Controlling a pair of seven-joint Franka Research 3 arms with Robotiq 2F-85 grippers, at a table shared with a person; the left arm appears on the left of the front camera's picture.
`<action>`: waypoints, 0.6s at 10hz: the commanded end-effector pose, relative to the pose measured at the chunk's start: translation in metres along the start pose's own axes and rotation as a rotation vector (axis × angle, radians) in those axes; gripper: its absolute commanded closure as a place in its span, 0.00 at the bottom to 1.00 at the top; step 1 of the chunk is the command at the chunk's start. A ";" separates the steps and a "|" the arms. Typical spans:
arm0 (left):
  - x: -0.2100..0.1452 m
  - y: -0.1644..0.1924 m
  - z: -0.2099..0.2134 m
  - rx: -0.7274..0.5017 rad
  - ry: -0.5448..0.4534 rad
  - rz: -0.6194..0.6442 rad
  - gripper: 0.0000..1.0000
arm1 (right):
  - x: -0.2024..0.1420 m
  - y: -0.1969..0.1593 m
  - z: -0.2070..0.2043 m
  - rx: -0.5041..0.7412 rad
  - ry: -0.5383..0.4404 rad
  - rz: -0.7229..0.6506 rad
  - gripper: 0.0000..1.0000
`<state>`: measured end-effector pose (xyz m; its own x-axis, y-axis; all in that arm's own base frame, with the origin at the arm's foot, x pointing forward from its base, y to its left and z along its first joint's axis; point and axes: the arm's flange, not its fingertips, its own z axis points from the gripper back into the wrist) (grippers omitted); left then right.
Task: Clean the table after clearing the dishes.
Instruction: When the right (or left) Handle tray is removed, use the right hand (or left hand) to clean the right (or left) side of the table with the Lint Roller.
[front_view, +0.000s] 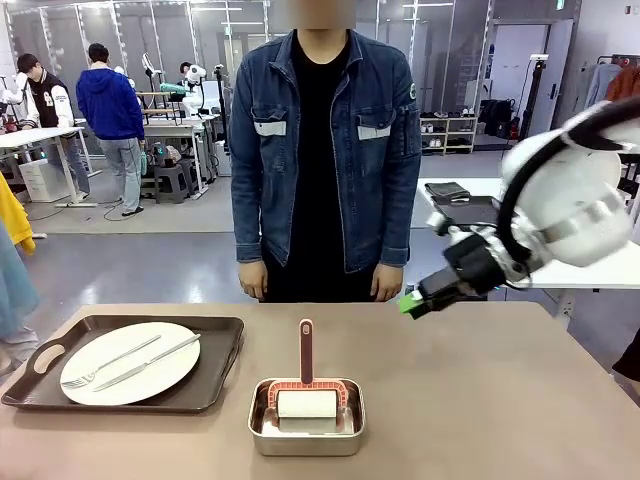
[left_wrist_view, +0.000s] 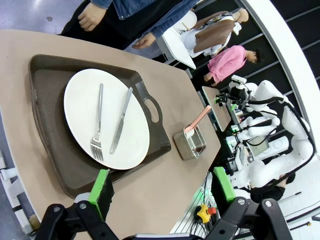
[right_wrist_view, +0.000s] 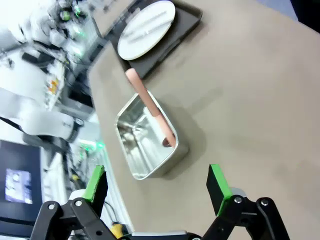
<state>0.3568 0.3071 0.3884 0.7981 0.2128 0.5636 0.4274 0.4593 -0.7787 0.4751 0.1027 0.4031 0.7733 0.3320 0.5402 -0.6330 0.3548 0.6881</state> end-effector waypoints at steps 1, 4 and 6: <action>-0.001 -0.002 0.003 0.004 0.001 -0.002 0.00 | -0.030 -0.003 0.032 0.080 -0.140 -0.071 0.00; -0.001 -0.002 0.003 0.004 0.001 -0.002 0.00 | -0.084 -0.044 0.115 0.147 -0.258 -0.203 0.00; -0.001 -0.002 0.003 0.004 0.001 -0.002 0.00 | -0.124 -0.083 0.175 0.190 -0.296 -0.244 0.00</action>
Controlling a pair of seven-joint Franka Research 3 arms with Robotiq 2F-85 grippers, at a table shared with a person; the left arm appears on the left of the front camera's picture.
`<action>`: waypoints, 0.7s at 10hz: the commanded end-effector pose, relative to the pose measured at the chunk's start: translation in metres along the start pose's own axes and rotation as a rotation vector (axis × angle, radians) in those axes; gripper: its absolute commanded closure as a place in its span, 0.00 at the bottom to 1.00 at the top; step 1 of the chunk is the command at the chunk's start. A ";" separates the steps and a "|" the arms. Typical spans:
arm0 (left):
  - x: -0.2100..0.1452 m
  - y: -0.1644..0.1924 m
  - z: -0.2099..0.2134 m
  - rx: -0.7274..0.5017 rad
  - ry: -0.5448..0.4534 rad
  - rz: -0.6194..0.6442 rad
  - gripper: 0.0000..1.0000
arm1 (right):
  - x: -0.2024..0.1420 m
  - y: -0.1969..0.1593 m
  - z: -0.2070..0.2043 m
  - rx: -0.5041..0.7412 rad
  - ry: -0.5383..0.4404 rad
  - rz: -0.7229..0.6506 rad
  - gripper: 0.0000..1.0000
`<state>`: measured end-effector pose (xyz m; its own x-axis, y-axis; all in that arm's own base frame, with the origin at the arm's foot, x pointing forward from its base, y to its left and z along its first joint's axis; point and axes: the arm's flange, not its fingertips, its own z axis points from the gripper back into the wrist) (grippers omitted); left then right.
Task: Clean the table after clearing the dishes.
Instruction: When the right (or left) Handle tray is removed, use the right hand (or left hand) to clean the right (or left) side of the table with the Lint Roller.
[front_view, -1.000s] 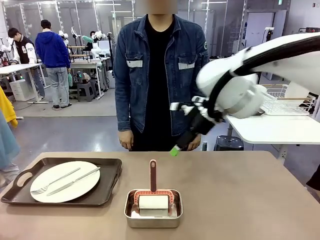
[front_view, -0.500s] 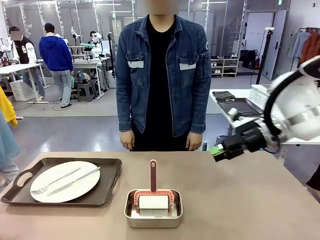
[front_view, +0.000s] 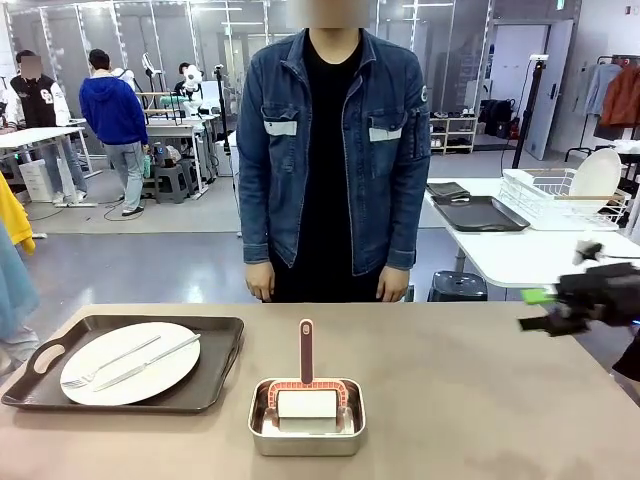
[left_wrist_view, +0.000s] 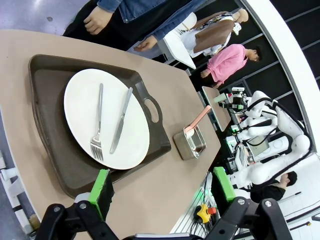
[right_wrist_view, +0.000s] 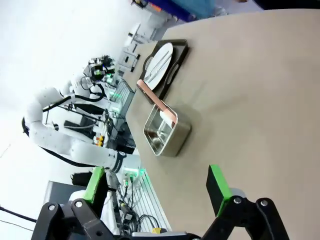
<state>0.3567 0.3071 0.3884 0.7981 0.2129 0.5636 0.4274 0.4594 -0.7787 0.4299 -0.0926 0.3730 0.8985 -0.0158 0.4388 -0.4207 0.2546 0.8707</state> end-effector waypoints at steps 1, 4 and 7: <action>-0.001 -0.002 0.003 0.004 0.002 -0.002 0.00 | -0.004 -0.033 0.062 0.025 -0.060 -0.008 0.00; -0.001 -0.002 0.003 0.004 0.002 -0.002 0.00 | -0.024 -0.053 0.143 -0.089 -0.090 -0.038 0.00; -0.001 -0.002 0.003 0.004 0.002 -0.002 0.00 | -0.030 -0.057 0.159 -0.109 -0.119 -0.064 0.00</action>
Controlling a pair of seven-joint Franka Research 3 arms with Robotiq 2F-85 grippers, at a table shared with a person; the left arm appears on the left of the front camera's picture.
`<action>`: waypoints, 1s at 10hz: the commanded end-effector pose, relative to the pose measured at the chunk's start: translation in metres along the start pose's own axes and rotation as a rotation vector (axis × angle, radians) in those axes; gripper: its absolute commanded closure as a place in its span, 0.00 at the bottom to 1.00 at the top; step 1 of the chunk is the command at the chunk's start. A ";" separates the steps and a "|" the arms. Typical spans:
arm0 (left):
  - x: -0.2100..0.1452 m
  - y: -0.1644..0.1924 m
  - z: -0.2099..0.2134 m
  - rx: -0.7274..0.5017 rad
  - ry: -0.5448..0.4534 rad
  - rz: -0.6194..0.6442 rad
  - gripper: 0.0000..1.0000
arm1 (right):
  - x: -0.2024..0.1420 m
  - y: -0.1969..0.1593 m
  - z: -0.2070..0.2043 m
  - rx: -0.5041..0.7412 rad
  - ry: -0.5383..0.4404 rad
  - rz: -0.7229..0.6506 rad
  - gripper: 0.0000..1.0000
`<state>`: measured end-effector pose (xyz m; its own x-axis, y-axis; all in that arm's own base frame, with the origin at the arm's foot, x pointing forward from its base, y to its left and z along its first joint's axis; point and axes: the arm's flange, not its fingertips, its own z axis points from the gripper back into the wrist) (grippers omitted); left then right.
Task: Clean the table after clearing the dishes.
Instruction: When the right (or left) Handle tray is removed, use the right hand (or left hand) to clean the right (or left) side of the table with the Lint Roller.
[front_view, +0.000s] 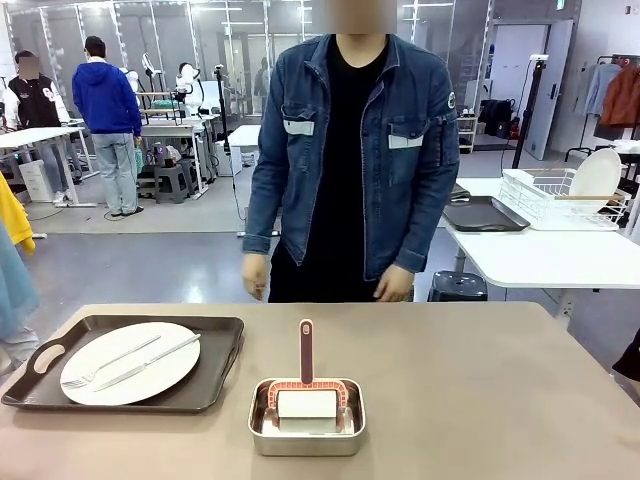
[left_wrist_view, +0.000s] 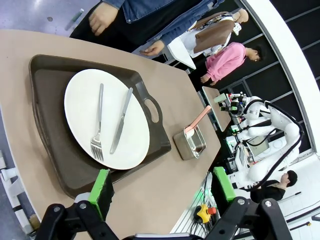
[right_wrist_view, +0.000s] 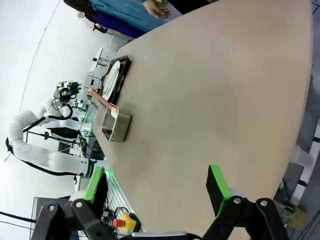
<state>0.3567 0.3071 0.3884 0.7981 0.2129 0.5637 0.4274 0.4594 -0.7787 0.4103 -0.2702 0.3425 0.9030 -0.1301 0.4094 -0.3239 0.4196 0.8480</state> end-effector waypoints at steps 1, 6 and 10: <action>-0.001 -0.002 0.003 0.004 0.002 -0.002 0.00 | -0.003 0.007 -0.007 0.073 -0.018 -0.004 0.00; -0.001 -0.002 0.003 0.004 0.002 -0.002 0.00 | -0.003 0.007 -0.007 0.073 -0.018 -0.004 0.00; -0.001 -0.002 0.003 0.004 0.002 -0.002 0.00 | -0.003 0.007 -0.007 0.073 -0.018 -0.004 0.00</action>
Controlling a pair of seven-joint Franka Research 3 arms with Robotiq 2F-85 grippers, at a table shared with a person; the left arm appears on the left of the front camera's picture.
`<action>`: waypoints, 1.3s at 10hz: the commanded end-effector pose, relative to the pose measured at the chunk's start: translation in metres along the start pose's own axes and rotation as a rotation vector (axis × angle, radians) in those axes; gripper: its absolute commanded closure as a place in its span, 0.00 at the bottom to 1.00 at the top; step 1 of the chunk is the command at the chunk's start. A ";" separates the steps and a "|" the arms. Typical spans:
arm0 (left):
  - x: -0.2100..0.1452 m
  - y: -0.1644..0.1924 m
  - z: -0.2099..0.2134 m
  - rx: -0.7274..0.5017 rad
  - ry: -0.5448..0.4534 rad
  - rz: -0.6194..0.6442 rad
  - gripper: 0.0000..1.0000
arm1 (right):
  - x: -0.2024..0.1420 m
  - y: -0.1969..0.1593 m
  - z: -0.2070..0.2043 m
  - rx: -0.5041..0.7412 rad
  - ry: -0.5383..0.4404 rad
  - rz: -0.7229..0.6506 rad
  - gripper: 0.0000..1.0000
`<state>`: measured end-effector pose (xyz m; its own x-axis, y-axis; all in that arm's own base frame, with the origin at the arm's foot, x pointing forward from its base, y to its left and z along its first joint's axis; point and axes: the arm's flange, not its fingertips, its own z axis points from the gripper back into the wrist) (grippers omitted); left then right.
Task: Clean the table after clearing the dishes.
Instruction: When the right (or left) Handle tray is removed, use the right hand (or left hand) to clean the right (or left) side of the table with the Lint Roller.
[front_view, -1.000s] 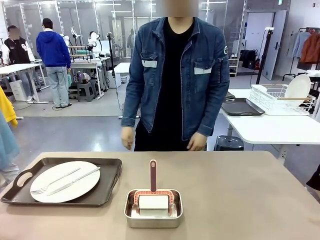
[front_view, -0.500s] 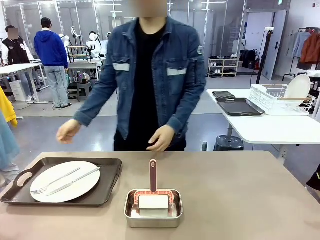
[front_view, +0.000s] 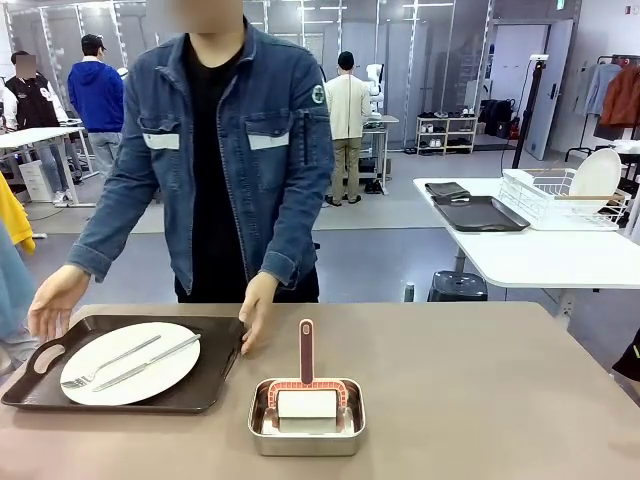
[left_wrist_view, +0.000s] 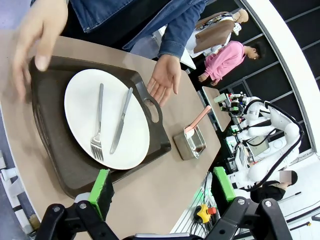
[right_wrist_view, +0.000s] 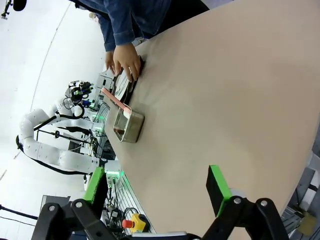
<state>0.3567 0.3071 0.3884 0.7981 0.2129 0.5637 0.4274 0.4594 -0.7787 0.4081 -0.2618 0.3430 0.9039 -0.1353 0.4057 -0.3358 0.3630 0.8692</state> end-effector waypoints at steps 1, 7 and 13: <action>-0.001 -0.002 0.003 0.003 0.002 -0.002 0.00 | -0.001 0.003 0.000 0.011 -0.015 0.002 0.00; -0.001 -0.002 0.003 0.003 0.002 -0.002 0.00 | -0.001 0.003 0.000 0.011 -0.015 0.002 0.00; 0.049 -0.099 -0.060 0.083 0.000 -0.146 0.00 | -0.001 0.003 0.000 0.011 -0.015 0.002 0.00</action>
<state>0.3763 0.2473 0.4487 0.7480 0.1453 0.6476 0.5132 0.4921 -0.7032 0.4079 -0.2621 0.3428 0.9039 -0.1362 0.4055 -0.3353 0.3630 0.8694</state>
